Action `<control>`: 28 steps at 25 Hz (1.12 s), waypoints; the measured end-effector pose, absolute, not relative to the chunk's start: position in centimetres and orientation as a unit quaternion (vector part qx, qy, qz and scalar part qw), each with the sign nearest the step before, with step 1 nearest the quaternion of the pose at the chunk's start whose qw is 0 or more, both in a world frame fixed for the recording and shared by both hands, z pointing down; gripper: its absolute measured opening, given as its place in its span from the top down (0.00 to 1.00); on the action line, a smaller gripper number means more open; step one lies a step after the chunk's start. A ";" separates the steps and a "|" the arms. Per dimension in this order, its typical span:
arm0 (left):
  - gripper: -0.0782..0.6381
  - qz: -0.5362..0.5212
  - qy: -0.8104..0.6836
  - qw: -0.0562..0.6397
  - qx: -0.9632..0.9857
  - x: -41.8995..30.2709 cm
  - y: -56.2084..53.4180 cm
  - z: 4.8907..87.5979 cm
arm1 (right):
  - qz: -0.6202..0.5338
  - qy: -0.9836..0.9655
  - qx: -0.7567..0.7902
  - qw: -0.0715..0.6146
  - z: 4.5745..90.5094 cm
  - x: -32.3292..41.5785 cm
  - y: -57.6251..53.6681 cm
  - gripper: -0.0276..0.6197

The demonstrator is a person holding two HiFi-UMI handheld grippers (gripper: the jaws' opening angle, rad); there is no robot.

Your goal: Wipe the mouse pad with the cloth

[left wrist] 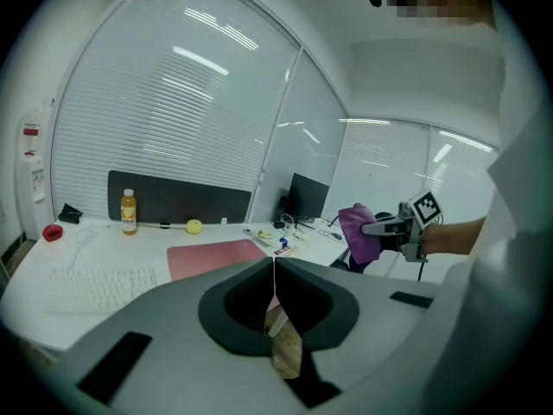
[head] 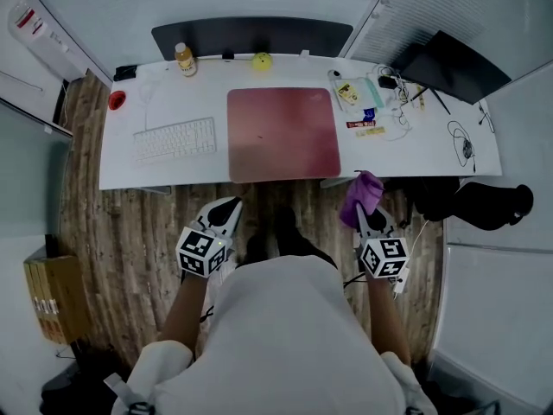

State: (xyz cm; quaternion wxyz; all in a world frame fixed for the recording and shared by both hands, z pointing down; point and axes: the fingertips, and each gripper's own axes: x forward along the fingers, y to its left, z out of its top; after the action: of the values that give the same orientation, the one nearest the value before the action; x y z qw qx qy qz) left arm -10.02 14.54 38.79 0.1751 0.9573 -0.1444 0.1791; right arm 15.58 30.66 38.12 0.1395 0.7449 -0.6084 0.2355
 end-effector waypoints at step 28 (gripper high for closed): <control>0.86 0.227 -0.236 0.246 0.912 1.8 11.6 45.6 | 0.354 -0.654 0.614 0.264 55.6 30.9 22.1 0.84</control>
State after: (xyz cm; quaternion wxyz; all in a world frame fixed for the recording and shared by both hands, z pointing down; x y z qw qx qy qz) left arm 1.81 11.64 45.60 0.2456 0.9125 -0.2359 0.2268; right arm 30.93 22.07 55.59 0.2645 0.6136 -0.6544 0.3541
